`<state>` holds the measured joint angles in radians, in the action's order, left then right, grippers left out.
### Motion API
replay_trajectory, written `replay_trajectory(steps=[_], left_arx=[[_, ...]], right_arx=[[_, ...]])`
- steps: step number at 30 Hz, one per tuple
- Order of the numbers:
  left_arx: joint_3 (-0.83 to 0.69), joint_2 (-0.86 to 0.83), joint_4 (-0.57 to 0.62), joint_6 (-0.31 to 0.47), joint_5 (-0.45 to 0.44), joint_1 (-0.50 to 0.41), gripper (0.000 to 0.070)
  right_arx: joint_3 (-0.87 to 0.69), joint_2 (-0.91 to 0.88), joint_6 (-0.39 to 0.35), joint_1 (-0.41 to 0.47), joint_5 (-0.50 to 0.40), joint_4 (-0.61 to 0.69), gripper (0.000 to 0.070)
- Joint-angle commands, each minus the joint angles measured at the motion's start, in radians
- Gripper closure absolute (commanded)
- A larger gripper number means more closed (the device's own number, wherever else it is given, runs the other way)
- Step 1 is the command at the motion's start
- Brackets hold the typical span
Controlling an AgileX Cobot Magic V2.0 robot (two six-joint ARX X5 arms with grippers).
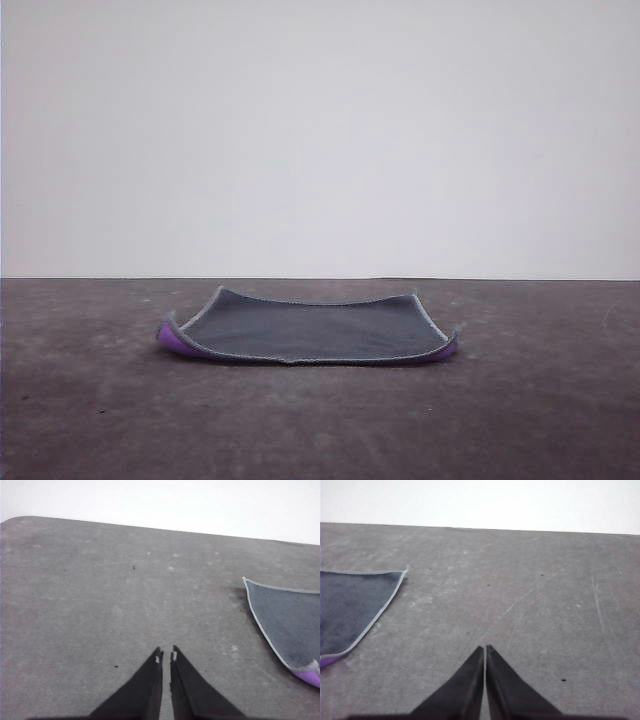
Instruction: Fold clothes
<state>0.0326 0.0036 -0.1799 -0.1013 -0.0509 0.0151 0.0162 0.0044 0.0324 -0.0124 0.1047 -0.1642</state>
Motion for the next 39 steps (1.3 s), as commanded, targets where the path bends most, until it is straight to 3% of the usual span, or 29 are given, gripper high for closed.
replay_trajectory(steps=[1, 3, 8, 14, 19, 26, 33, 39], left_arx=[[-0.019, 0.0, -0.007, -0.013, 0.0, -0.002, 0.0689], [-0.016, 0.0, -0.008, -0.018, 0.0, -0.002, 0.0689], [0.053, 0.003, -0.007, -0.063, 0.011, -0.002, 0.0689], [0.222, 0.09, -0.009, -0.131, 0.034, -0.002, 0.0689], [0.408, 0.301, -0.042, -0.128, 0.001, -0.001, 0.0689], [0.679, 0.686, -0.114, 0.033, -0.146, -0.001, 0.0689], [0.871, 0.985, -0.183, 0.04, -0.246, -0.001, 0.0689], [0.961, 1.157, -0.229, 0.041, -0.33, 0.0, 0.0688]], right_arx=[[-0.004, -0.001, 0.019, 0.001, 0.0, 0.003, 0.07], [-0.004, -0.001, 0.064, 0.001, 0.0, 0.004, 0.07], [0.026, 0.0, 0.261, 0.001, -0.017, 0.056, 0.07], [0.182, 0.075, 0.324, 0.0, 0.003, 0.05, 0.07], [0.382, 0.311, 0.256, 0.001, 0.086, 0.015, 0.07], [0.685, 0.736, 0.057, 0.001, 0.265, -0.084, 0.07], [0.9, 1.052, 0.053, 0.0, 0.299, -0.199, 0.07], [0.95, 1.186, 0.034, 0.001, 0.299, -0.206, 0.07]])
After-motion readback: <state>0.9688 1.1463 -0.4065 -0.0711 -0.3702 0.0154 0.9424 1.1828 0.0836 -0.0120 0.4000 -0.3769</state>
